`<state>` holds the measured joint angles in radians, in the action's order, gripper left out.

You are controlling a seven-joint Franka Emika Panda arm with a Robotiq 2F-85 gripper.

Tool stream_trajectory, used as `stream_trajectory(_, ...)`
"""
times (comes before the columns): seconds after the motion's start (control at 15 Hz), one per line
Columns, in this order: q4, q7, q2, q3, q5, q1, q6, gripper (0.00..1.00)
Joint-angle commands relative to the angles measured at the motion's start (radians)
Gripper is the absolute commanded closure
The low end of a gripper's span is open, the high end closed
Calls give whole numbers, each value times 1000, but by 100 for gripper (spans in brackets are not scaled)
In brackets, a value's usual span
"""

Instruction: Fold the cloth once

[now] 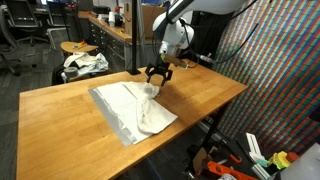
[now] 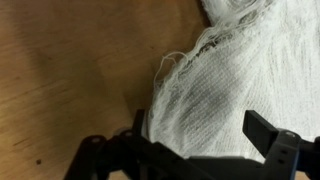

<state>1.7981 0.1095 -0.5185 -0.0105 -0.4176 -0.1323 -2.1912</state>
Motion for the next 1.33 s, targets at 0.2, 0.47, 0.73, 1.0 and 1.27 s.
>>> stream_trajectory(0.2, -18, -23, -44, -19, -40, -12, -146, 0)
stream_trajectory(0.47, -11, -27, -51, -16, -13, -10, -162, 0)
stream_trajectory(0.73, -7, -16, -50, -20, -5, -15, -125, 34)
stream_trajectory(1.0, -9, -15, -50, -22, -9, -19, -102, 66)
stream_trajectory(1.27, -9, -21, -48, -19, -8, -19, -95, 85)
